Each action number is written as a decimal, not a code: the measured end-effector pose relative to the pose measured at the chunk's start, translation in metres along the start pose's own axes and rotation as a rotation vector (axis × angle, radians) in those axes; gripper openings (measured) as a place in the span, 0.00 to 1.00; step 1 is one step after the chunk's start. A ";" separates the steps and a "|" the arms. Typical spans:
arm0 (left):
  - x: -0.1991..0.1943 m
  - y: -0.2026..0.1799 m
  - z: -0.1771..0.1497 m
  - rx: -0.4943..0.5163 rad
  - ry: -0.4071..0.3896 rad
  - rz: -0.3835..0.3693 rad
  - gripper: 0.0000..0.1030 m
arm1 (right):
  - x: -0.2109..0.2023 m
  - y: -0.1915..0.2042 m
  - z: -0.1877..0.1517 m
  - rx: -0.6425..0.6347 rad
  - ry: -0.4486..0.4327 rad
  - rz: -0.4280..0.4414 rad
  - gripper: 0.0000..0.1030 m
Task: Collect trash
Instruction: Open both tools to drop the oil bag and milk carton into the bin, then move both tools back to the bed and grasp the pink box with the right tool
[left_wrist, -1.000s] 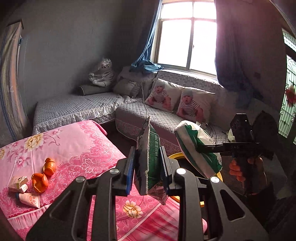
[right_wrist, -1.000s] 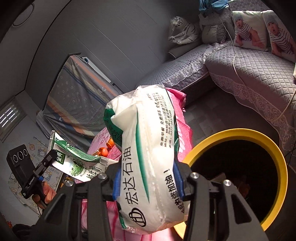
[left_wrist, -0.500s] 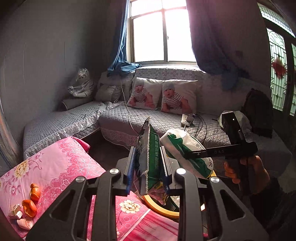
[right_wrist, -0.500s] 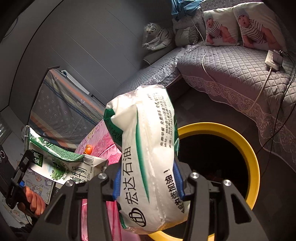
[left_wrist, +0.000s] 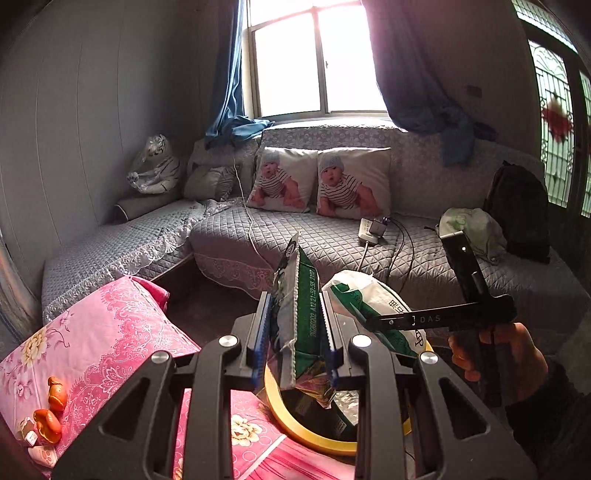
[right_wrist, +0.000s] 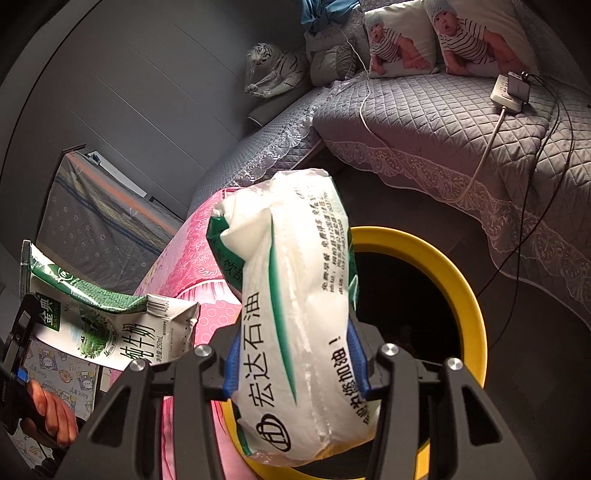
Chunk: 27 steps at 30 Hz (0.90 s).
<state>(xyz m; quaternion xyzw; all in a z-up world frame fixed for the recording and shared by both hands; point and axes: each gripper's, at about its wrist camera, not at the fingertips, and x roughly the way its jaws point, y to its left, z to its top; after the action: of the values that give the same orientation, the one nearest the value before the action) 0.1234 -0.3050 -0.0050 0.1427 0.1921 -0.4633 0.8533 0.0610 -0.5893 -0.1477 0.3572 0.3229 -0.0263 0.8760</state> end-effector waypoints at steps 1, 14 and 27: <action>0.006 0.001 0.000 -0.013 0.011 -0.006 0.23 | 0.000 -0.001 0.001 0.002 -0.005 -0.015 0.44; 0.048 0.040 -0.030 -0.241 0.086 -0.020 0.71 | -0.018 -0.021 0.006 0.061 -0.081 -0.111 0.72; -0.086 0.186 -0.056 -0.551 -0.232 0.344 0.92 | -0.001 0.113 0.003 -0.391 -0.086 -0.044 0.75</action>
<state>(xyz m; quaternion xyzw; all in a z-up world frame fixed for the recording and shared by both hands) 0.2267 -0.1195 -0.0030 -0.1164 0.1846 -0.2567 0.9415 0.0934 -0.5076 -0.0769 0.1719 0.2917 0.0024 0.9409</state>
